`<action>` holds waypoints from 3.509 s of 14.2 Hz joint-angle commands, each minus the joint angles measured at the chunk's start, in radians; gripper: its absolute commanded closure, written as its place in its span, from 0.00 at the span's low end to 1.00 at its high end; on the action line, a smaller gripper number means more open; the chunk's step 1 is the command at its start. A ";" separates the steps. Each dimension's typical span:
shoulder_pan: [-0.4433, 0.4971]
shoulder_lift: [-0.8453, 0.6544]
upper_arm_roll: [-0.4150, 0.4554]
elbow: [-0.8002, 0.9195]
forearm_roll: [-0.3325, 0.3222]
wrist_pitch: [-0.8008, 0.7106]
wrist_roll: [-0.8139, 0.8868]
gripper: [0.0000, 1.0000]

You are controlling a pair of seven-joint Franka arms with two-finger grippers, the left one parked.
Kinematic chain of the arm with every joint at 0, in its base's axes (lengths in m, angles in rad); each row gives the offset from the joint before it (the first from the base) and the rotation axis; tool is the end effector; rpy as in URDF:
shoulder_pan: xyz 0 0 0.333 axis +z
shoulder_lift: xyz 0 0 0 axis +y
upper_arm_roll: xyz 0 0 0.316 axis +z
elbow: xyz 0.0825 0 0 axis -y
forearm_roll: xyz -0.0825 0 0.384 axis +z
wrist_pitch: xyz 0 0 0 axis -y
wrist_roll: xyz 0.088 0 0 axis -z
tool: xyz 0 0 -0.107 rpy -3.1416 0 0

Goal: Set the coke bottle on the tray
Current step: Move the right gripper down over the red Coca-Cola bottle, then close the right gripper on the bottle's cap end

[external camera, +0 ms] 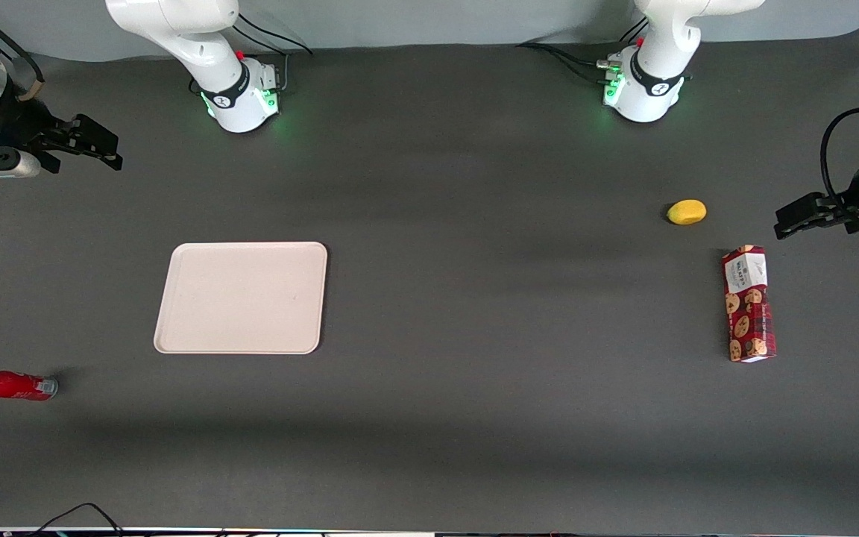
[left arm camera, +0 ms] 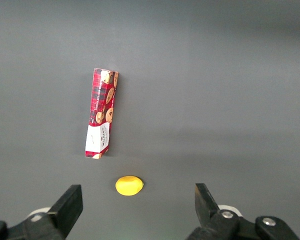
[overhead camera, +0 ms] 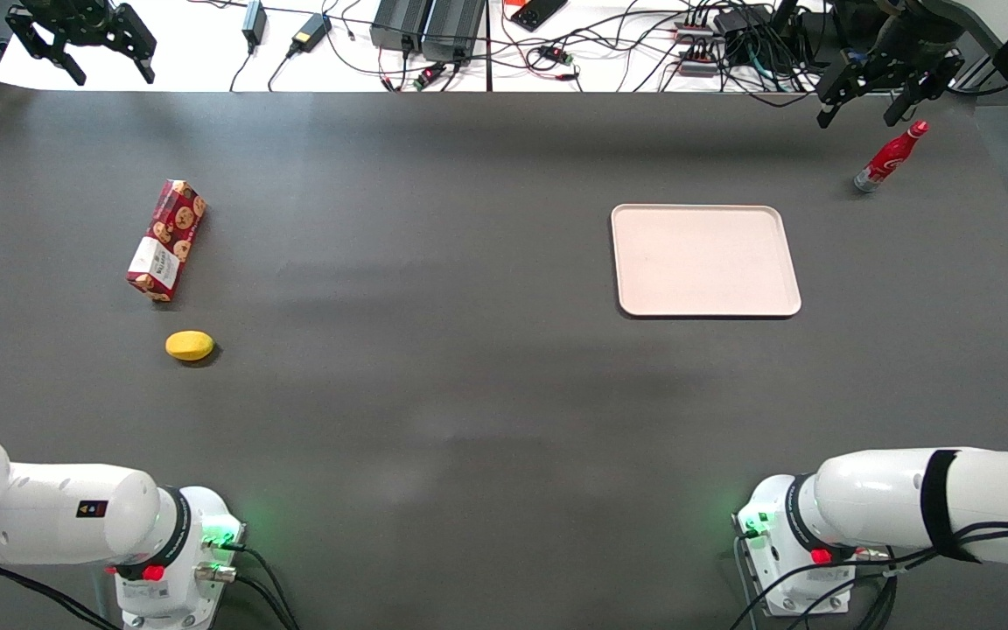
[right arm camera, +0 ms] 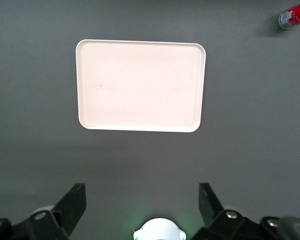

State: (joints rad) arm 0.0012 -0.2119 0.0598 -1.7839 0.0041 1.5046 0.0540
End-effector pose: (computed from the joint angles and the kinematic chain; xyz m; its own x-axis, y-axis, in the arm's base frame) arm 0.4779 0.0327 0.6284 0.9977 0.0050 -0.0672 0.0058 -0.9999 0.0121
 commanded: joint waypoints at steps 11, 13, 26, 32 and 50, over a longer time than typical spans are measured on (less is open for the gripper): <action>-0.024 0.294 -0.265 0.233 -0.065 0.115 -0.771 0.00; -0.082 0.396 -0.273 0.293 -0.065 0.178 -0.955 0.00; -0.319 0.991 -0.261 0.681 0.207 0.575 -1.694 0.00; -0.354 1.076 -0.255 0.721 0.254 0.577 -1.708 0.01; -0.351 1.017 -0.252 0.716 0.249 0.563 -1.689 0.90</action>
State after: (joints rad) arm -0.3543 0.8425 -0.1956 -1.0786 0.2339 2.0823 -1.6249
